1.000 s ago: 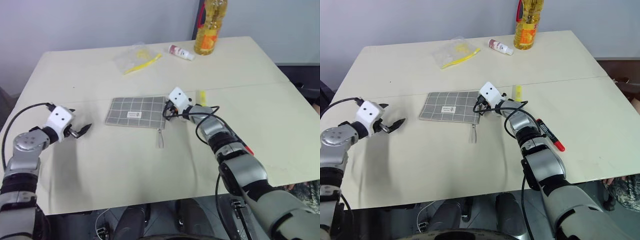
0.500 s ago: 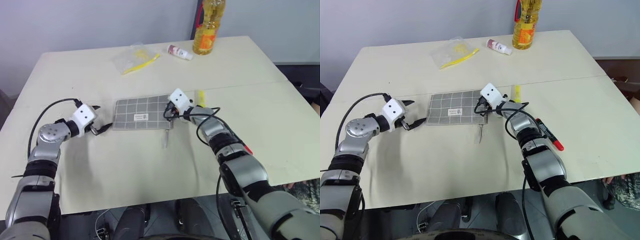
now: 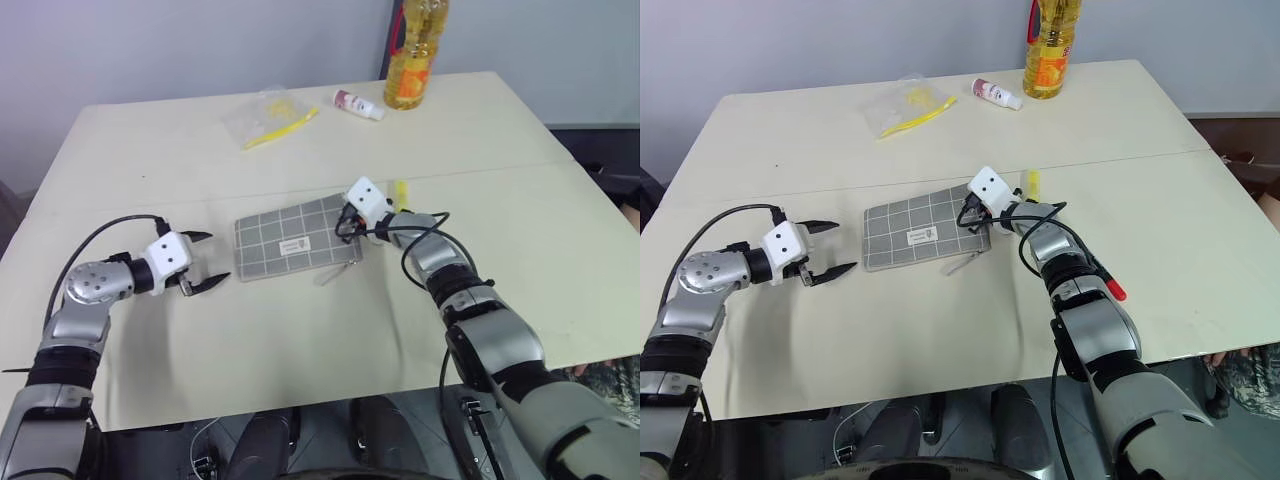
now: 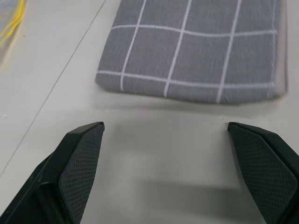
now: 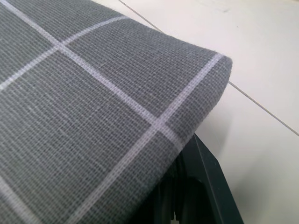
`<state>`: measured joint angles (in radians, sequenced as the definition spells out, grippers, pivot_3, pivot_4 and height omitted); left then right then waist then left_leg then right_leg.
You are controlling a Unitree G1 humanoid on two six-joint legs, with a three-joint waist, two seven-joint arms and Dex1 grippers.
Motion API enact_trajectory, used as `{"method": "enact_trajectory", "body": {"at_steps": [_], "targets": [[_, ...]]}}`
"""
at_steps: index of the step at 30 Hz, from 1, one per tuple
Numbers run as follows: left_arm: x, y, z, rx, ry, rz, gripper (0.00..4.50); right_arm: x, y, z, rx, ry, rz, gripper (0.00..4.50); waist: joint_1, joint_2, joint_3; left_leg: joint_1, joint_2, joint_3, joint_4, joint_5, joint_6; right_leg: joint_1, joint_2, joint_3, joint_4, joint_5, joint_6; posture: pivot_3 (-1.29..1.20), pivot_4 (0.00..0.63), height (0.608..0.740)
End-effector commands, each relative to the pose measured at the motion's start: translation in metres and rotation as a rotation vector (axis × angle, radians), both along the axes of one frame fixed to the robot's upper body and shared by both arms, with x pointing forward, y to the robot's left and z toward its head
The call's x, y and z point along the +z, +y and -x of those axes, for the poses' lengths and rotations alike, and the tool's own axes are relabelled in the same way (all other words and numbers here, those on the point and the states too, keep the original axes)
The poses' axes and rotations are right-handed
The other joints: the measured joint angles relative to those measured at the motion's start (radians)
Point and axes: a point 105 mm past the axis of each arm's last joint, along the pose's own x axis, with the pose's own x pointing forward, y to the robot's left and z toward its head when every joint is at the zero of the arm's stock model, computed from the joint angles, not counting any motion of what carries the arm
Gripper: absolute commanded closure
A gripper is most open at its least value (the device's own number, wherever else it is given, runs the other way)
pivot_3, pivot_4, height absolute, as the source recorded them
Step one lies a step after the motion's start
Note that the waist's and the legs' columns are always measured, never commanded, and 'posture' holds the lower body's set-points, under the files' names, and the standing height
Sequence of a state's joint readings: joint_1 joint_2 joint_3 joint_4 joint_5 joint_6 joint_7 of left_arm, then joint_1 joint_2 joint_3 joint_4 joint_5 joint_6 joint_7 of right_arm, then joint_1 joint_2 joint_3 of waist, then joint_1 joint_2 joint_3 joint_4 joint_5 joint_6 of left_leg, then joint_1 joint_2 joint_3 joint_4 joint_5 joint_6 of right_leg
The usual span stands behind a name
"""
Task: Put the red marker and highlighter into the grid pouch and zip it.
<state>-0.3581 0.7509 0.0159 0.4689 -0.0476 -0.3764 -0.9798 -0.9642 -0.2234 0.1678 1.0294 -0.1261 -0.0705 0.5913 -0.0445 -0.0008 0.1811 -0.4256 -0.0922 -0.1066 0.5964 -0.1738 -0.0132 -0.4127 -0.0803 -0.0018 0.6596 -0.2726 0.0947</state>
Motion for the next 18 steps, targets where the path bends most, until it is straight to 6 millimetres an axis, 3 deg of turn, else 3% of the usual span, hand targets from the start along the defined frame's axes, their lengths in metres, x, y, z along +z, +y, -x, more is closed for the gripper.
{"method": "enact_trajectory", "body": {"at_steps": [1,18], "targets": [[0.015,0.0,0.001,-0.041,-0.102,-0.068,0.0,0.007,0.002,-0.001,0.012,-0.013,0.003,4.47,0.0,0.0,0.0,0.0,0.0,0.0,0.0,0.0,0.0,0.0,0.0,0.0,0.0,0.0,0.0,0.0,0.15,0.74],[-0.001,-0.021,-0.004,-0.214,-0.127,-0.195,0.0,0.011,0.021,0.007,0.116,-0.019,-0.001,4.47,0.0,0.0,0.0,0.002,0.0,0.0,0.0,0.0,0.0,0.001,0.0,0.0,0.003,0.0,0.0,0.0,0.15,0.74]]}}
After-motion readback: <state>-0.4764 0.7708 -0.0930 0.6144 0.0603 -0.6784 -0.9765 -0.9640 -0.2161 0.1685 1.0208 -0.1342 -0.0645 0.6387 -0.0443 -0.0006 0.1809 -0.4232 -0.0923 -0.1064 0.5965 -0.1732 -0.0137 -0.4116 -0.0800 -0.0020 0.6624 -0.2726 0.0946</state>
